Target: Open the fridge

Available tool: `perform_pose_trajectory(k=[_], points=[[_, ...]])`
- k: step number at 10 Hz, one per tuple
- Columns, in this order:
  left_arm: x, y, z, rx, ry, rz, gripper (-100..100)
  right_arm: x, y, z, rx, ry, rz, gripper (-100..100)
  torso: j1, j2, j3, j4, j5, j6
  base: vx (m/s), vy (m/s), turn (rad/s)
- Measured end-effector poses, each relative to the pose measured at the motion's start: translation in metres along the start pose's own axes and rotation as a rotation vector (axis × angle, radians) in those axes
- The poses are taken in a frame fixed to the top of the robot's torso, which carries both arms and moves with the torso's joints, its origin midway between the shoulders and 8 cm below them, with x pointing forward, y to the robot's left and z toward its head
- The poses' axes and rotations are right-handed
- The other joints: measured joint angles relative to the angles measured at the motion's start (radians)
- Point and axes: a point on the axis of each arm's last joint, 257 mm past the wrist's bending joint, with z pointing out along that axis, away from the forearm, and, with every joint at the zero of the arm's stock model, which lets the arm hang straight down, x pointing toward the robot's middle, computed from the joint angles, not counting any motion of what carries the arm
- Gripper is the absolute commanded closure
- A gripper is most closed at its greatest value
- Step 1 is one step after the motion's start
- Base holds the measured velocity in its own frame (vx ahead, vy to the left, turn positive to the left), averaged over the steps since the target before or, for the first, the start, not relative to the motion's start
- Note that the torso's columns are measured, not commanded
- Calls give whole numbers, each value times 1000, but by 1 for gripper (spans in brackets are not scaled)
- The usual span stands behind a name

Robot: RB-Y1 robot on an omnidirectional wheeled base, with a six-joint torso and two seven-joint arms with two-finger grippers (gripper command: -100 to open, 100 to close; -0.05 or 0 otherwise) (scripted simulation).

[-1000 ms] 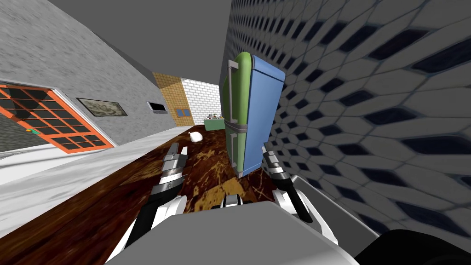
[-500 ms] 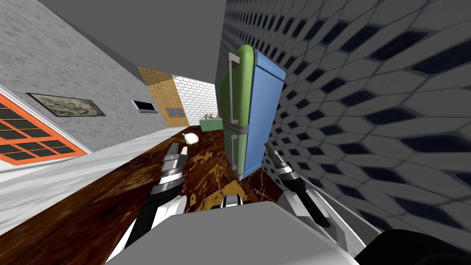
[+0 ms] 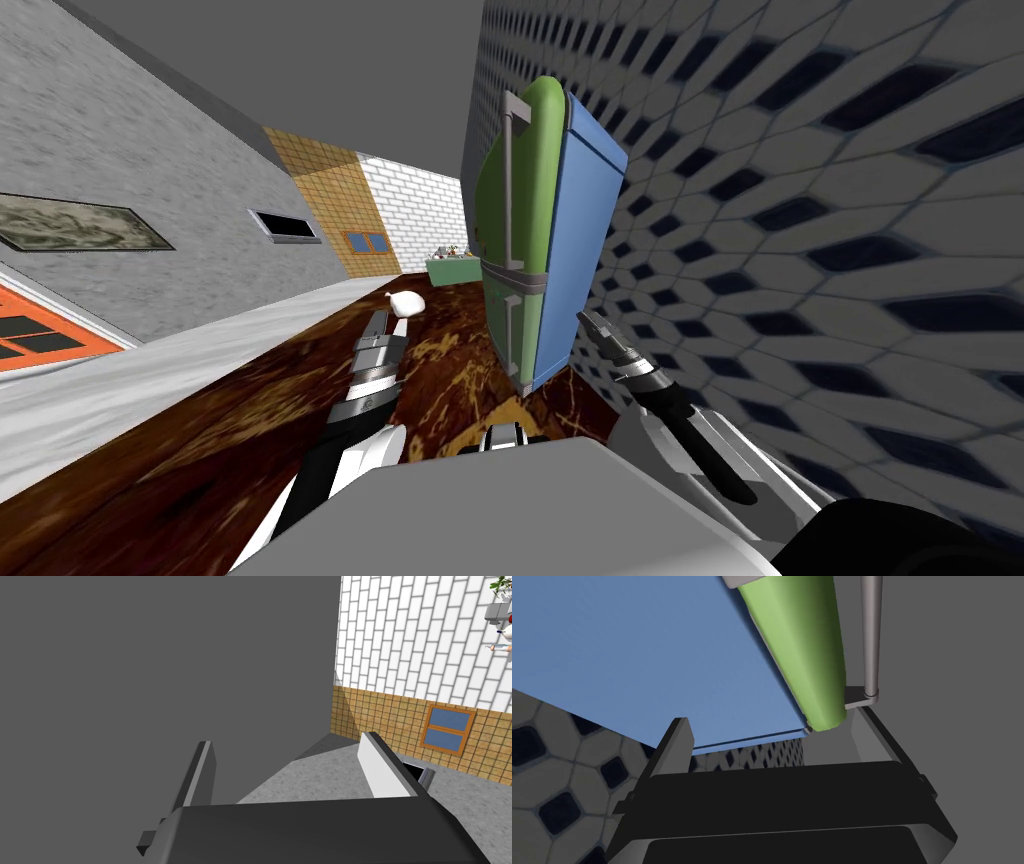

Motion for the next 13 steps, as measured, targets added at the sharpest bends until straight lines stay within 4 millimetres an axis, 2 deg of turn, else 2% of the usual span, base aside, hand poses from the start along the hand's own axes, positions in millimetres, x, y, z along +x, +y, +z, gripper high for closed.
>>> perform_pose_trajectory(k=[6,13], points=[[0,0,0,0,0,0,0,-27,-3,0,-65,109,-503,-100,4,-1,-1,0,1,0,129,127,-99],[0,0,0,0,0,0,0,-55,0,9,-162,181,-955,-100,3,-2,-1,-1,1,0,124,128,-55]])
